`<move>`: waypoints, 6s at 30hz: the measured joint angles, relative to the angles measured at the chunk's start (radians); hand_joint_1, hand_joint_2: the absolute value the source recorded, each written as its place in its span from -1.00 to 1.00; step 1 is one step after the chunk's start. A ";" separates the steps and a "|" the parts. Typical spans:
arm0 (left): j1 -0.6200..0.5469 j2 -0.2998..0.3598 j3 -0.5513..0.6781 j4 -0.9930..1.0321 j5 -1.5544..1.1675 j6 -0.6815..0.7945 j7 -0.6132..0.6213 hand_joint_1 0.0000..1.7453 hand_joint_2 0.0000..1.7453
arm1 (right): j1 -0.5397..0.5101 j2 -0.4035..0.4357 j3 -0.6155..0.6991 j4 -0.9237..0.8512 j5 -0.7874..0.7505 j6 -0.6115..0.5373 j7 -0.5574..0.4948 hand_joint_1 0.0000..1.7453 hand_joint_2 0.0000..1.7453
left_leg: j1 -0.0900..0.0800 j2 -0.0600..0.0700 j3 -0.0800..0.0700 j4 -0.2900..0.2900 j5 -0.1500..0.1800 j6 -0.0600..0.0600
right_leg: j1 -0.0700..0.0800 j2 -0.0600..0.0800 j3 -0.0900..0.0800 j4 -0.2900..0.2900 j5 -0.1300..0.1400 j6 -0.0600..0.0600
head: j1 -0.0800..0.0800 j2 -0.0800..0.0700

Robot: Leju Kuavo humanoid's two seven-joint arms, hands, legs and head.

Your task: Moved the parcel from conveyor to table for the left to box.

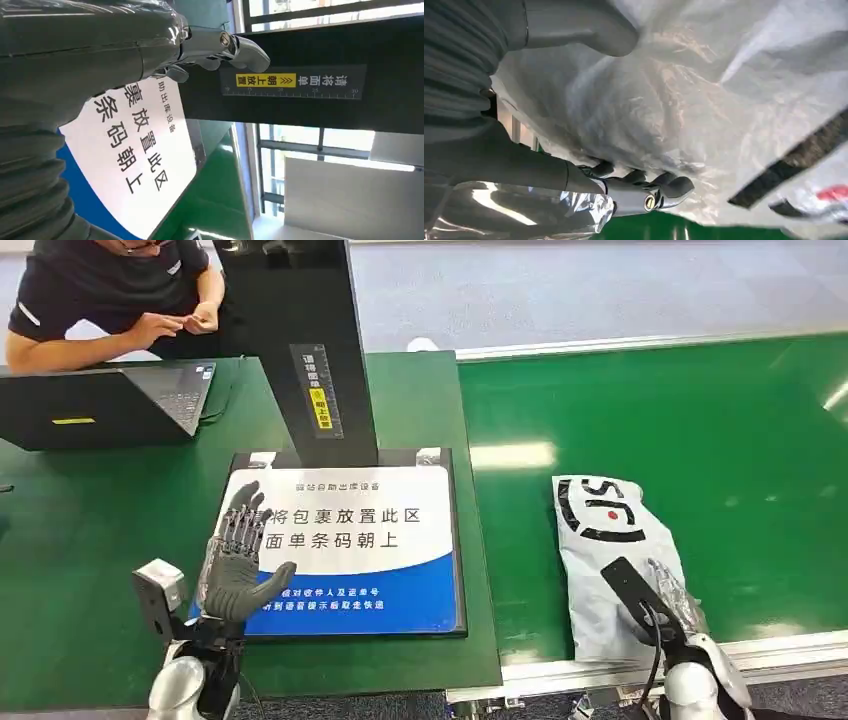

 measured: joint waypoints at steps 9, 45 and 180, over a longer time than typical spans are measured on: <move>0.000 -0.005 0.000 0.001 0.000 0.000 0.008 -1.00 1.00 | 0.000 -0.002 0.014 0.049 0.000 0.011 0.031 0.10 1.00 | 0.000 0.000 0.001 0.000 0.000 0.000 | 0.000 0.000 0.000 0.000 0.000 0.000 | 0.000 0.000; 0.021 -0.009 0.000 0.008 -0.012 -0.002 -0.006 -1.00 1.00 | 0.094 0.059 0.013 -0.186 -0.058 -0.581 -0.347 1.00 1.00 | 0.000 0.000 0.001 0.000 0.000 0.000 | 0.000 0.000 0.000 0.000 0.000 0.000 | 0.000 0.000; -0.229 -0.016 -0.455 0.415 -0.672 0.454 0.249 -1.00 1.00 | 0.054 0.132 0.150 -0.097 -0.697 0.031 -0.563 -1.00 1.00 | 0.000 0.000 0.000 0.000 0.000 0.001 | 0.000 0.000 0.000 0.000 0.000 0.000 | 0.000 0.000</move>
